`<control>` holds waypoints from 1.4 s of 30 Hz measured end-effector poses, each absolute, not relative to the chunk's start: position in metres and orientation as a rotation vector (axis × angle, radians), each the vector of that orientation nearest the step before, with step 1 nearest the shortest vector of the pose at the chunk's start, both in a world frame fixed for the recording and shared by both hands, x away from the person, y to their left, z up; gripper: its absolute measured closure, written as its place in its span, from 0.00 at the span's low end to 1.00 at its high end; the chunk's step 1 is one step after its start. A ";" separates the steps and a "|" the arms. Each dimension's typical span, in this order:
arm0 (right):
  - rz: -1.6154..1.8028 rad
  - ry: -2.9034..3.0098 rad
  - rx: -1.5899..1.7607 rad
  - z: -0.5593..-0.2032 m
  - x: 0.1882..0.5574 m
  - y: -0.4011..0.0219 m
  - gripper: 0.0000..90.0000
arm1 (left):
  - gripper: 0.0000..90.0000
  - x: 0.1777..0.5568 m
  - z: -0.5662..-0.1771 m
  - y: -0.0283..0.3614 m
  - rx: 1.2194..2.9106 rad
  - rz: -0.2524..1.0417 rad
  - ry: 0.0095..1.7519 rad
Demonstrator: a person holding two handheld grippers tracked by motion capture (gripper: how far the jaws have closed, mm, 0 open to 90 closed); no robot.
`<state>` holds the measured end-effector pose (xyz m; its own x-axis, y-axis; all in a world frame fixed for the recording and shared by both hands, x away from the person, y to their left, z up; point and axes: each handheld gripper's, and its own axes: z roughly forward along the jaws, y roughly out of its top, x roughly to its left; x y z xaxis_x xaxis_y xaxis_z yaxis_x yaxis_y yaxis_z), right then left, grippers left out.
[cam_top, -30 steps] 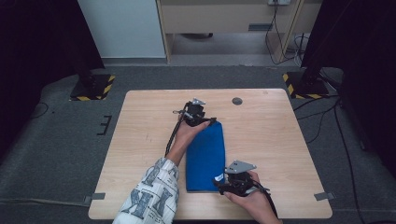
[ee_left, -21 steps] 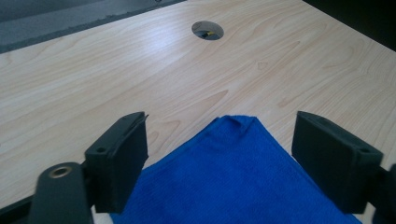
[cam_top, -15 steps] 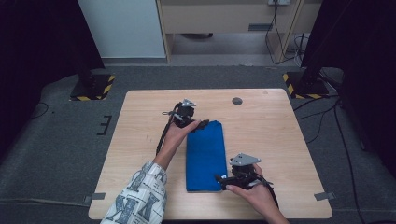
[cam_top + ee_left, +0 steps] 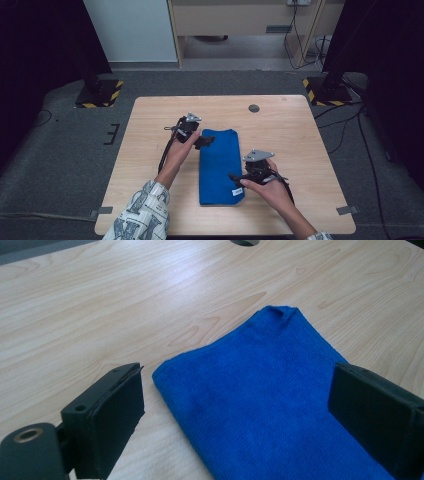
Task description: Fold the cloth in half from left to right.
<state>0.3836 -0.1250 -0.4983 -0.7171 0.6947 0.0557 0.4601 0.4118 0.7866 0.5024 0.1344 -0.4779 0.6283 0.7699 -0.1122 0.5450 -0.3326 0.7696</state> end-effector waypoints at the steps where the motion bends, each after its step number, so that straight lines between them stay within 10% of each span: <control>1: 1.198 2.395 1.012 -0.498 0.387 -0.124 0.12 | 0.08 0.501 -0.478 0.135 2.033 0.347 1.033; 42: 1.132 2.331 1.069 -0.467 0.507 -0.112 0.29 | 0.10 0.509 -0.462 0.157 2.026 0.408 1.079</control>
